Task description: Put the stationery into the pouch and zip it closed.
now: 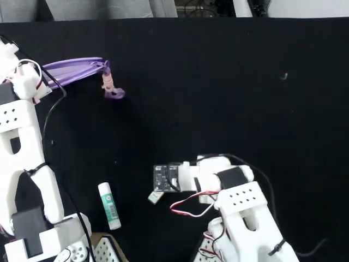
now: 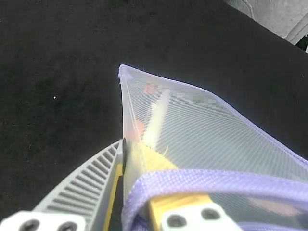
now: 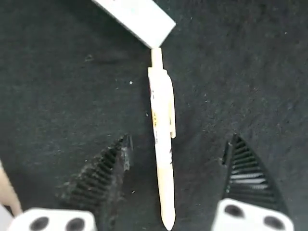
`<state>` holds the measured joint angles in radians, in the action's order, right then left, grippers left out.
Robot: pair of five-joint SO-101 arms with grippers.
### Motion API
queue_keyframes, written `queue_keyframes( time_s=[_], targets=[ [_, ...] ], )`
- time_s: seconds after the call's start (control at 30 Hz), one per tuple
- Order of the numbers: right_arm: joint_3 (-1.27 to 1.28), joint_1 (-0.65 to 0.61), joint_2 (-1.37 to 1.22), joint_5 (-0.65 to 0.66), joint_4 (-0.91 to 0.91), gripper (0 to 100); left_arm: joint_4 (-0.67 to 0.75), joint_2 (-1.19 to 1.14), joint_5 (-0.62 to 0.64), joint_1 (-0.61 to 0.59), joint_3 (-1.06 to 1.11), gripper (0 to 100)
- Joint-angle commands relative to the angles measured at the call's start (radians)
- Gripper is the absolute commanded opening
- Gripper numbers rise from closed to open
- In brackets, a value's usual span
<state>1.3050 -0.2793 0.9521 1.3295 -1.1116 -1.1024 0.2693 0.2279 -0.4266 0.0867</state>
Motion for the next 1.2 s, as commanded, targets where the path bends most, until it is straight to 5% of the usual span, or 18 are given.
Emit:
queue_keyframes(
  time_s=[0.0,0.6,0.73,0.9,1.17],
  targets=[
    [0.001,-0.003,0.022,0.012,0.020,28.9,0.026,0.026,0.014,-0.005,-0.012,3],
    [-0.209,-0.029,-0.573,-0.005,0.196,21.5,0.025,0.026,0.014,-0.004,-0.010,3],
    [-0.271,-0.029,-0.622,-0.057,0.201,20.3,0.025,0.026,0.014,-0.004,-0.008,3],
    [-0.298,-0.028,-0.625,-0.061,0.203,4.0,0.025,0.026,0.014,-0.004,-0.008,3],
    [-0.363,0.054,-0.625,-0.092,0.204,3.8,0.023,0.026,0.014,-0.004,-0.008,3]
  ],
)
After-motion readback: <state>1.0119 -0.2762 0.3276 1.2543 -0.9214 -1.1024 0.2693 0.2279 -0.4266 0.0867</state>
